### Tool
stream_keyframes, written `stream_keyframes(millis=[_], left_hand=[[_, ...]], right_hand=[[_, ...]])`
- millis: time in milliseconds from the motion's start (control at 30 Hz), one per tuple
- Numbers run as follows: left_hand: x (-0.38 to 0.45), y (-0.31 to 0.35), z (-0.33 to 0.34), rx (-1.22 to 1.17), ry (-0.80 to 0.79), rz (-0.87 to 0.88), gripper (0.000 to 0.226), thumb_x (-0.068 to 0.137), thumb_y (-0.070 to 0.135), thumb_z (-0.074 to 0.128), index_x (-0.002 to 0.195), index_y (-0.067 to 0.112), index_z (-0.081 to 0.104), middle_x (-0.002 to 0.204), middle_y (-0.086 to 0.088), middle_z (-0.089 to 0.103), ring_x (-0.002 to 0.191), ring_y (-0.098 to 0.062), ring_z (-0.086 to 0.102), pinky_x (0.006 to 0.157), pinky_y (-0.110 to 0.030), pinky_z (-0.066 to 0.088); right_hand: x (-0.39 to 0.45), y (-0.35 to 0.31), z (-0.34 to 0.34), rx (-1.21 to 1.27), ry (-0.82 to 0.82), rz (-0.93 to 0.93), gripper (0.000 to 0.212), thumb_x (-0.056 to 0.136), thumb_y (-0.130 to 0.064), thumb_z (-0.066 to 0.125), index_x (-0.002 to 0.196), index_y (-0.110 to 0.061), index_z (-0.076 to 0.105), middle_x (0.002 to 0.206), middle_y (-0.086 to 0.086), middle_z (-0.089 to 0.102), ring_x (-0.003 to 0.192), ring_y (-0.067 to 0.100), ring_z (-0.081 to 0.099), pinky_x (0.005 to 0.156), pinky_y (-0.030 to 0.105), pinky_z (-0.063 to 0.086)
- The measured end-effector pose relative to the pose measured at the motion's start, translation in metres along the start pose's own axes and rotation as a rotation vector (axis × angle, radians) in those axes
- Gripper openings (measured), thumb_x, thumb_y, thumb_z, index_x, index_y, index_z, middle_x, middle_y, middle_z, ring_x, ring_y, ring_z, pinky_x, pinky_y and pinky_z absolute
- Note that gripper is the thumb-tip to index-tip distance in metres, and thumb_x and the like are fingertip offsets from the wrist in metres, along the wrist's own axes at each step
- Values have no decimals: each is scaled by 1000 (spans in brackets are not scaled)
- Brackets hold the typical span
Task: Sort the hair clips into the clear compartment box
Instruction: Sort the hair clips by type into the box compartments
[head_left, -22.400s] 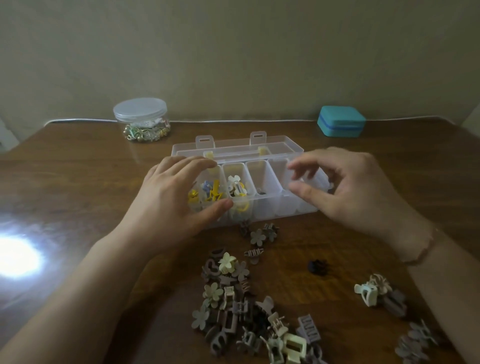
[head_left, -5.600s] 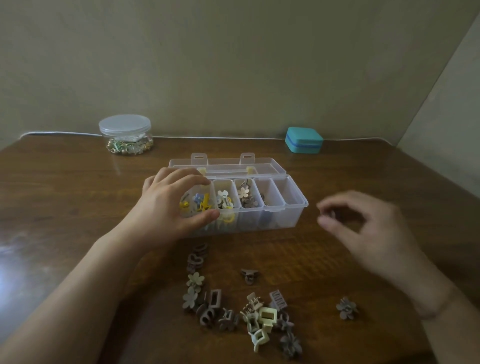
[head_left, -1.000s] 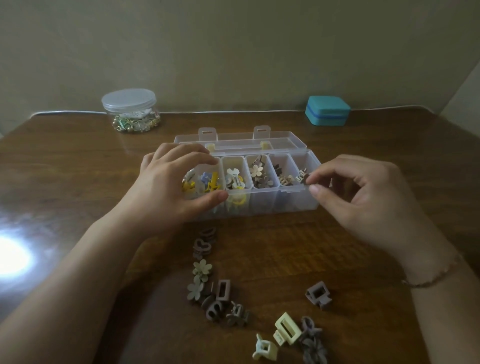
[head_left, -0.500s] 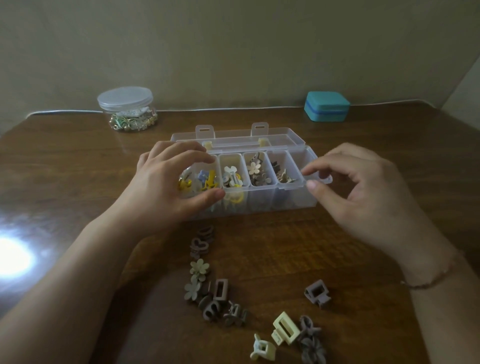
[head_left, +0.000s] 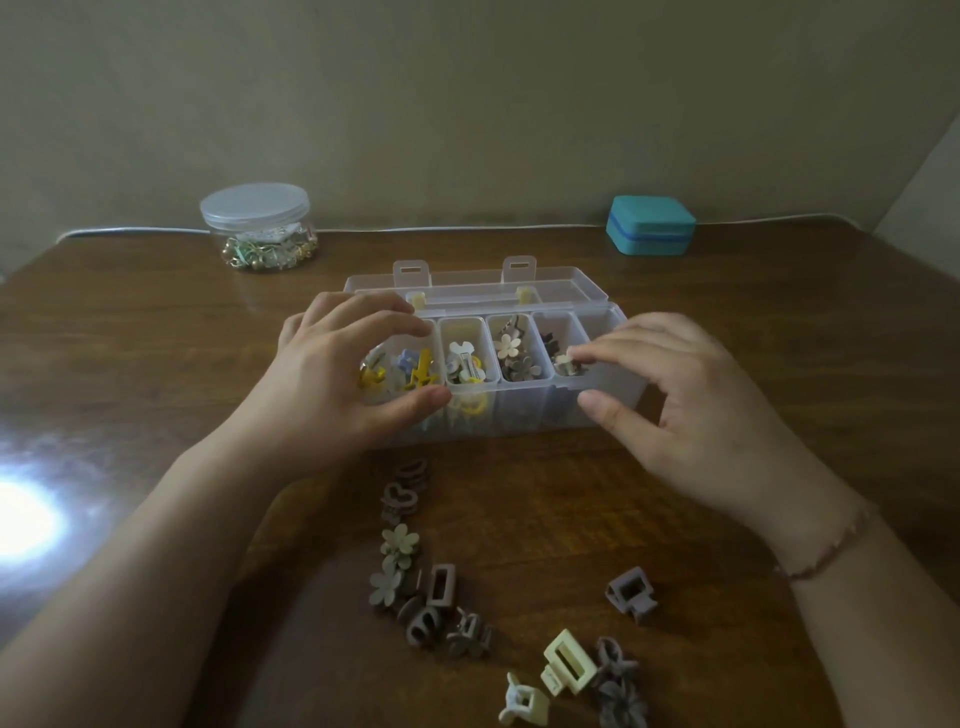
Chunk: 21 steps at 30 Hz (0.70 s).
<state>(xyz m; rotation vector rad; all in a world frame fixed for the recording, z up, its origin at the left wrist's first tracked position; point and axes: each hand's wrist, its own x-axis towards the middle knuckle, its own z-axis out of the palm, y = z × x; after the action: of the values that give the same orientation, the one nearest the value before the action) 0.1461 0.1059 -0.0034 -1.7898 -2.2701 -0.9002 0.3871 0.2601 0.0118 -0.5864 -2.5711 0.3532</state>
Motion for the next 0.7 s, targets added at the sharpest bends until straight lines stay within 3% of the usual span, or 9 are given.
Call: stream_keyframes(millis=[200, 300, 433, 500, 600, 633, 700], left_hand=[[0, -1, 0, 4, 2, 4, 65, 73, 78, 47, 122, 37, 59, 134, 16, 49, 133, -12, 33, 106, -49, 26], [0, -1, 0, 3, 1, 2, 65, 73, 78, 47, 122, 36, 59, 134, 16, 49, 133, -14, 33, 106, -49, 26], [0, 0, 0, 4, 0, -2, 65, 73, 77, 47, 122, 36, 60, 135, 15, 50, 132, -14, 34, 106, -50, 27], [0, 0, 0, 4, -2, 0, 64, 73, 77, 48, 122, 36, 59, 135, 15, 50, 133, -14, 34, 106, -50, 27], [0, 0, 1, 8, 0, 0, 65, 74, 77, 48, 122, 35, 60, 135, 15, 50, 132, -14, 34, 106, -50, 27], [0, 0, 0, 9, 0, -2, 65, 73, 77, 48, 122, 35, 60, 135, 15, 50, 132, -14, 34, 106, -50, 27], [0, 0, 1, 6, 3, -6, 66, 73, 76, 48, 122, 34, 61, 135, 14, 50, 132, -14, 34, 106, -50, 28]], right_hand=[[1, 6, -13, 113, 196, 108, 34, 86, -33, 60, 119, -25, 65, 117, -13, 60, 114, 3, 51, 91, 13, 37], [0, 15, -14, 65, 200, 140, 26, 89, -29, 64, 114, -27, 67, 110, -16, 59, 91, -5, 52, 80, 17, 42], [-3, 11, -20, 51, 174, -17, 14, 85, -39, 64, 99, -35, 63, 102, -19, 62, 104, 6, 55, 87, 30, 44], [-6, 6, -30, 224, -140, -118, 15, 81, -44, 66, 95, -38, 65, 97, -20, 64, 100, 7, 59, 82, 26, 47], [-11, -7, -34, 279, -917, -41, 37, 78, -39, 75, 110, -48, 61, 110, -24, 57, 105, -1, 54, 87, 29, 50], [-12, -11, -30, 223, -1036, -38, 40, 79, -37, 76, 112, -50, 59, 113, -27, 54, 105, -4, 51, 89, 30, 50], [-11, -13, -24, 173, -1028, -101, 32, 81, -33, 75, 108, -45, 62, 112, -26, 54, 104, -5, 51, 89, 30, 51]])
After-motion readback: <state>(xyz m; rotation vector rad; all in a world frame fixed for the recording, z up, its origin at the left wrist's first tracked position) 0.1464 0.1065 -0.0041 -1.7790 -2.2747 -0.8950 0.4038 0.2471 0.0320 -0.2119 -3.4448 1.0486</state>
